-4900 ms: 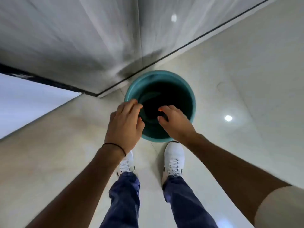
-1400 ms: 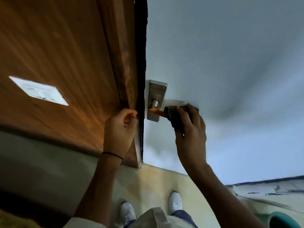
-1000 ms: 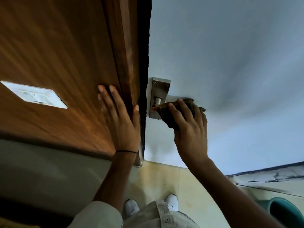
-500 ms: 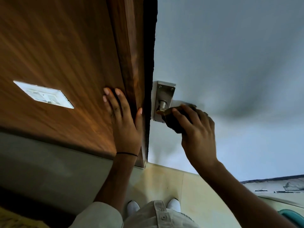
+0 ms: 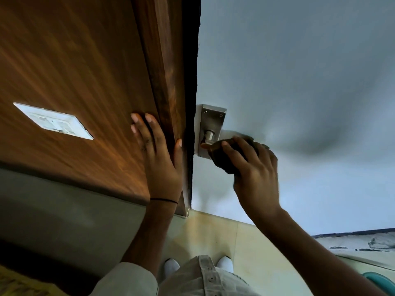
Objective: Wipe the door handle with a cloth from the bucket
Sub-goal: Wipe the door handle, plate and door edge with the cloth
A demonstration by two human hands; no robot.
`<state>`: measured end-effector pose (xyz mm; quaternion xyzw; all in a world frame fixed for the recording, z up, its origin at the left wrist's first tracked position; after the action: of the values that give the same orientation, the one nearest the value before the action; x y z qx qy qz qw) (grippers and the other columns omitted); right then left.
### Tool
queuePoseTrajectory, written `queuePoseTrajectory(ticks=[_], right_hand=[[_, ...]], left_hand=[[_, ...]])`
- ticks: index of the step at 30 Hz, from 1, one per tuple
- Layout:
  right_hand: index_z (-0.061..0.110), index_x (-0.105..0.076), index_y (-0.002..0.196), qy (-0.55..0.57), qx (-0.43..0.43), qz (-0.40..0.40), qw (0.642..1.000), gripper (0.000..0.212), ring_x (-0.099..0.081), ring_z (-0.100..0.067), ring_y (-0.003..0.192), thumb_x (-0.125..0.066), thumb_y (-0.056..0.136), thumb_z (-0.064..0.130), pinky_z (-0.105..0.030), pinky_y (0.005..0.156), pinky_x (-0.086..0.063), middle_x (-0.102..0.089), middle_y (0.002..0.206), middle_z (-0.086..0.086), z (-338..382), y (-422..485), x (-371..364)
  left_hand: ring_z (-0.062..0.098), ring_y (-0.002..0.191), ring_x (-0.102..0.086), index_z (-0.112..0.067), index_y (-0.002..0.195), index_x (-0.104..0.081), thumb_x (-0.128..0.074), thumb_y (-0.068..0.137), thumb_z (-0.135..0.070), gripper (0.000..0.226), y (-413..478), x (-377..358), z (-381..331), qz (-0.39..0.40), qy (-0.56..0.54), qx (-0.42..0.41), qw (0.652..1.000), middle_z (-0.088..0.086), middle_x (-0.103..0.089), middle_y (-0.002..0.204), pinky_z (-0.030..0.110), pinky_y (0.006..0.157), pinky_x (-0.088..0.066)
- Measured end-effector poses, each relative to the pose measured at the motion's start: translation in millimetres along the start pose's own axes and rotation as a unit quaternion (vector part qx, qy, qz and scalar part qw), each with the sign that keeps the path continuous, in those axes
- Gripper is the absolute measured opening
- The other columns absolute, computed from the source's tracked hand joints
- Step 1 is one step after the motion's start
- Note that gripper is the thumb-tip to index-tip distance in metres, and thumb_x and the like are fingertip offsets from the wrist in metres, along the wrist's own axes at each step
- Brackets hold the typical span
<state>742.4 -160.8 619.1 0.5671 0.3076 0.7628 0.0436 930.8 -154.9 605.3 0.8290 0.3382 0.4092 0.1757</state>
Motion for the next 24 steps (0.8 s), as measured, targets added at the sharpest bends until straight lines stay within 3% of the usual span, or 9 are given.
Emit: queuePoseTrajectory(ticks=[4, 11, 19, 22, 24], right_hand=[[0.021, -0.066, 0.128, 0.013, 0.024, 0.005, 1.0, 0.049, -0.058, -0.041, 0.12, -0.055, 0.084, 0.004, -0.054, 0.098, -0.044, -0.066, 0.132, -0.01, 36, 20, -14], [0.019, -0.067, 0.128, 0.06, 0.007, -0.007, 0.998, 0.056, -0.06, -0.038, 0.117, -0.057, 0.078, -0.004, -0.05, 0.094, -0.046, -0.065, 0.133, -0.006, -17, -6, 7], [0.021, -0.066, 0.128, 0.077, 0.023, 0.03, 0.996, 0.055, -0.061, -0.036, 0.117, -0.056, 0.079, 0.0, -0.048, 0.094, -0.047, -0.066, 0.131, -0.004, 9, 15, -2], [0.019, -0.068, 0.126, 0.143, -0.017, 0.003, 0.99, 0.053, -0.061, -0.027, 0.115, -0.052, 0.081, -0.004, -0.044, 0.095, -0.052, -0.067, 0.131, -0.002, -21, -6, 8], [0.022, -0.07, 0.122, 0.295, -0.117, 0.016, 0.948, 0.049, -0.065, -0.018, 0.106, -0.057, 0.086, -0.008, -0.039, 0.091, -0.056, -0.07, 0.124, 0.004, -30, -15, 11]], left_hand=[[0.045, 0.15, -0.005, 0.007, 0.151, -0.011, -0.055, 0.1, -0.025, 0.075, 0, 0, -1, -0.004, 0.001, 0.005, 1.0, 0.034, -0.006, 0.158, 0.047, 0.124, -0.013], [0.041, 0.151, -0.005, 0.003, 0.153, -0.011, -0.058, 0.099, -0.027, 0.077, -3, 2, 0, 0.002, -0.009, 0.012, 1.0, 0.03, -0.004, 0.16, 0.048, 0.123, -0.02], [0.041, 0.151, -0.005, 0.003, 0.153, -0.01, -0.058, 0.099, -0.027, 0.078, -3, 3, 0, 0.005, -0.008, 0.008, 1.0, 0.03, -0.003, 0.16, 0.047, 0.123, -0.019], [0.04, 0.151, -0.005, 0.0, 0.153, -0.009, -0.057, 0.099, -0.029, 0.078, -4, 3, -2, 0.002, -0.01, 0.018, 1.0, 0.029, -0.003, 0.161, 0.046, 0.123, -0.02], [0.039, 0.151, -0.004, 0.0, 0.153, -0.008, -0.056, 0.1, -0.03, 0.078, -3, 2, -3, 0.002, -0.014, 0.025, 1.0, 0.028, -0.003, 0.161, 0.05, 0.122, -0.022]])
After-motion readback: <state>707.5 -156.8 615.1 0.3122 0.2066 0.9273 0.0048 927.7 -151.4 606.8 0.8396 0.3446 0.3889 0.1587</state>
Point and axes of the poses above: each hand's wrist, its own y-axis towards the middle knuckle, its own x-axis out of the back of the hand, z = x × y, the point moved 1 cm from there along y, towards the middle knuckle
